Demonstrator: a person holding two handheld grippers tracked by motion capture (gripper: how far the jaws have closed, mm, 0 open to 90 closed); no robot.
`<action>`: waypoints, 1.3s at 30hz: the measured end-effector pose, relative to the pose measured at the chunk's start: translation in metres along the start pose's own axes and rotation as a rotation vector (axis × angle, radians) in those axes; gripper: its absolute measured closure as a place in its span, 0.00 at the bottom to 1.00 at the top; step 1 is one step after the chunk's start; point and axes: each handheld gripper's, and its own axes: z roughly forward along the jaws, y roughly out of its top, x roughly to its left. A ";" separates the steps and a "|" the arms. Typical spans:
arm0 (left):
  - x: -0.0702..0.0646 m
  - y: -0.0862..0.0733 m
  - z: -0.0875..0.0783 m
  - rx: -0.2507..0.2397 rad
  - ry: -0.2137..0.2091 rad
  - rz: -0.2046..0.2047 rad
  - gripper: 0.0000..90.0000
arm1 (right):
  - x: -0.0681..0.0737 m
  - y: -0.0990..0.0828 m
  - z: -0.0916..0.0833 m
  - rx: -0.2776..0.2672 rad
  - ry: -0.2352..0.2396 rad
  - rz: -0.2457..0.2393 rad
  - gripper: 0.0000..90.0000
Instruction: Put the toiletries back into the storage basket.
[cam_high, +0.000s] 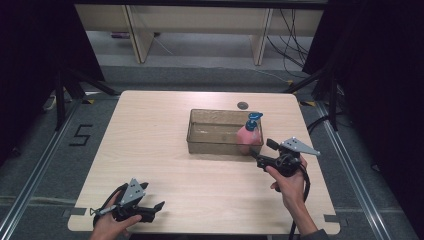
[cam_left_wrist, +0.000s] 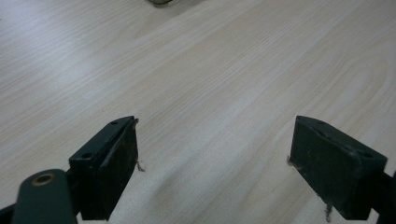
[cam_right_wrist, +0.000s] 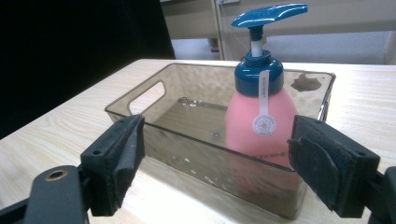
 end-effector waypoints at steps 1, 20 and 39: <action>-0.001 0.000 0.001 -0.007 -0.001 -0.010 0.17 | 0.001 -0.001 -0.001 0.003 0.017 0.020 0.21; -0.001 -0.001 -0.001 -0.015 -0.004 -0.005 0.17 | 0.012 -0.014 -0.015 0.033 0.031 0.008 0.18; 0.000 -0.001 -0.002 -0.006 -0.002 0.005 0.17 | 0.014 -0.022 -0.021 0.043 0.043 -0.001 0.17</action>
